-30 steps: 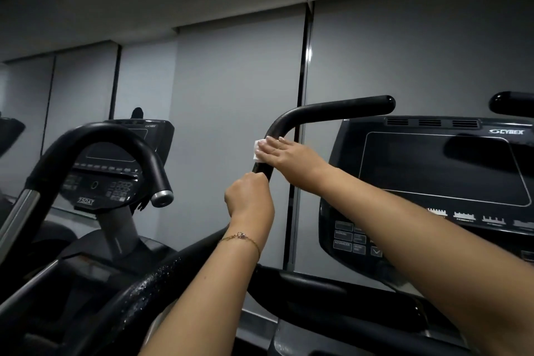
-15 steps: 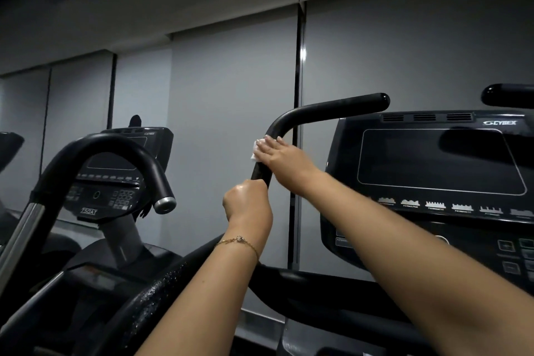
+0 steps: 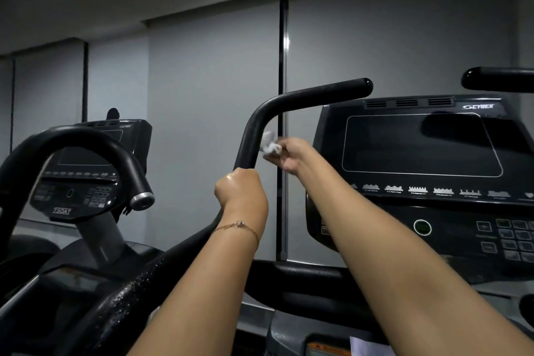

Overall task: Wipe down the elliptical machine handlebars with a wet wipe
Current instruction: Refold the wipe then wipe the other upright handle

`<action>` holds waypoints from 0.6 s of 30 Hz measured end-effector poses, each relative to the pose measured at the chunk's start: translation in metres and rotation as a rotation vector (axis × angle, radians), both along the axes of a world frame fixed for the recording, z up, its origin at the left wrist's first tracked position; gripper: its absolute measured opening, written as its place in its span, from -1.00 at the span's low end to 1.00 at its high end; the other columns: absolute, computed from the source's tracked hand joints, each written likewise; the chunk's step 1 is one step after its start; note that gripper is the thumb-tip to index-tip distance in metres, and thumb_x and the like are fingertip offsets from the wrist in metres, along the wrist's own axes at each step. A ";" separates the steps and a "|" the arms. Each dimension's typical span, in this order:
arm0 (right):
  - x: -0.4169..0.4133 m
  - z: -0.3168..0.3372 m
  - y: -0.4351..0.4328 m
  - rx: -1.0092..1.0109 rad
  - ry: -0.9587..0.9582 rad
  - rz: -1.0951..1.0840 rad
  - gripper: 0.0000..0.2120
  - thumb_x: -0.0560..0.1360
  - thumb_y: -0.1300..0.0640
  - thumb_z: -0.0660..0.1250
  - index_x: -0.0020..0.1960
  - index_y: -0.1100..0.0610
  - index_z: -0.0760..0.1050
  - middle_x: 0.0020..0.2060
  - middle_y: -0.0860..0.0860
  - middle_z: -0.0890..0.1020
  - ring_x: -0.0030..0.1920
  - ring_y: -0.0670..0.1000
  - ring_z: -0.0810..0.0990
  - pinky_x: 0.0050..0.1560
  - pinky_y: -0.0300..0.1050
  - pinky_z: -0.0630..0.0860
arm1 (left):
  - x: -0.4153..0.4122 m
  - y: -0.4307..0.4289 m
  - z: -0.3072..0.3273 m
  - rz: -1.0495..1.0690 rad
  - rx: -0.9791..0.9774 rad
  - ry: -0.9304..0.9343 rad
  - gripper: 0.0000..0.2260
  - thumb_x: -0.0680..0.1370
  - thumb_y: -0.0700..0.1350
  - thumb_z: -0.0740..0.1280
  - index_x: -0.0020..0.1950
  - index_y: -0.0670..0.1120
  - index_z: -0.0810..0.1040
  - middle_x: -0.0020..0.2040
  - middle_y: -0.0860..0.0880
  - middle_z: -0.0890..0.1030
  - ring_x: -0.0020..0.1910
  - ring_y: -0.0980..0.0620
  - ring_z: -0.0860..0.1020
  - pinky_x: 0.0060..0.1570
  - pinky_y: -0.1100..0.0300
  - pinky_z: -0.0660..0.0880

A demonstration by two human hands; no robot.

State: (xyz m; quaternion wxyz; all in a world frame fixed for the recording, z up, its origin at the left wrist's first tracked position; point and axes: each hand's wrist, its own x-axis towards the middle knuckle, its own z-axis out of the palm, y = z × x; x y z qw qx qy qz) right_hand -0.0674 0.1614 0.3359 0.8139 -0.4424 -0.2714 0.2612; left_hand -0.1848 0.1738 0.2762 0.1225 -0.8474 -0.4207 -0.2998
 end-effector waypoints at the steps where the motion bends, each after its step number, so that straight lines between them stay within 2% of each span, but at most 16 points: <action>1: -0.002 0.011 0.004 0.037 -0.019 0.008 -0.71 0.57 0.39 -0.04 -0.26 0.24 0.34 -0.57 0.09 0.42 -0.49 -0.02 0.37 -0.35 -0.13 0.53 | 0.001 0.000 0.000 0.004 0.006 0.004 -0.73 0.52 -0.32 0.24 0.20 -0.17 0.49 0.07 -0.06 0.58 0.04 -0.03 0.58 -0.24 0.22 0.38; 3: 0.001 0.029 0.006 0.170 -0.023 -0.016 -0.65 0.50 0.47 -0.11 -0.35 0.21 0.24 -0.72 0.05 0.25 -0.61 -0.01 0.24 -0.53 -0.17 0.51 | 0.002 0.000 0.002 0.014 0.008 0.023 -0.72 0.52 -0.33 0.23 0.21 -0.17 0.48 0.05 -0.06 0.57 0.02 -0.03 0.58 -0.26 0.23 0.38; 5: 0.013 0.043 -0.003 0.354 0.131 -0.040 -0.64 0.47 0.50 -0.16 -0.36 0.20 0.22 -0.72 0.04 0.21 -0.68 -0.02 0.20 -0.60 -0.22 0.47 | 0.004 0.001 0.005 0.023 0.010 0.046 -0.72 0.51 -0.34 0.23 0.21 -0.17 0.47 -0.01 -0.06 0.56 -0.05 -0.01 0.57 -0.36 0.26 0.36; 7: 0.030 0.049 -0.018 0.549 0.282 -0.042 -0.69 0.48 0.50 -0.12 -0.28 0.23 0.27 -0.63 0.04 0.26 -0.71 -0.06 0.21 -0.56 -0.25 0.47 | 0.006 0.002 0.007 0.025 0.017 0.069 -0.72 0.50 -0.34 0.23 0.20 -0.17 0.47 -0.03 -0.05 0.56 -0.05 0.00 0.57 -0.40 0.28 0.36; 8: 0.035 0.050 -0.026 0.605 0.323 -0.050 -0.72 0.48 0.49 -0.09 -0.22 0.24 0.30 -0.58 0.05 0.29 -0.68 -0.06 0.25 -0.47 -0.22 0.51 | 0.007 0.002 0.007 0.027 0.021 0.080 -0.72 0.50 -0.34 0.23 0.20 -0.17 0.47 0.00 -0.05 0.57 -0.02 0.00 0.58 -0.33 0.28 0.41; 9: 0.037 0.051 -0.028 0.621 0.329 -0.069 -0.72 0.47 0.49 -0.08 -0.20 0.24 0.33 -0.55 0.05 0.30 -0.65 -0.06 0.27 -0.37 -0.21 0.54 | 0.008 0.002 0.009 0.031 0.024 0.090 -0.71 0.50 -0.34 0.23 0.21 -0.17 0.47 0.04 -0.05 0.58 0.01 -0.01 0.59 -0.24 0.26 0.46; 12: 0.022 0.042 -0.018 0.544 0.182 -0.039 -0.64 0.46 0.51 -0.10 -0.34 0.21 0.29 -0.68 0.03 0.25 -0.67 -0.06 0.26 -0.41 -0.18 0.51 | 0.010 0.000 0.012 0.049 0.036 0.110 -0.71 0.51 -0.32 0.23 0.22 -0.18 0.46 0.06 -0.06 0.59 0.03 -0.02 0.60 -0.05 0.23 0.55; 15: 0.015 0.039 -0.010 0.497 0.161 -0.018 -0.62 0.46 0.53 -0.09 -0.40 0.21 0.24 -0.67 0.06 0.25 -0.53 -0.13 0.34 -0.27 -0.12 0.58 | 0.007 -0.002 0.011 0.059 0.039 0.124 -0.72 0.51 -0.32 0.23 0.21 -0.19 0.46 0.05 -0.06 0.59 0.02 -0.02 0.60 -0.10 0.23 0.53; 18: 0.025 0.045 -0.014 0.584 0.211 -0.061 -0.62 0.45 0.51 -0.10 -0.41 0.19 0.24 -0.69 0.00 0.26 -0.69 -0.09 0.24 -0.27 -0.17 0.57 | 0.002 -0.003 0.008 0.060 0.047 0.135 -0.73 0.51 -0.32 0.23 0.21 -0.19 0.46 0.03 -0.06 0.60 0.00 -0.01 0.60 -0.17 0.25 0.49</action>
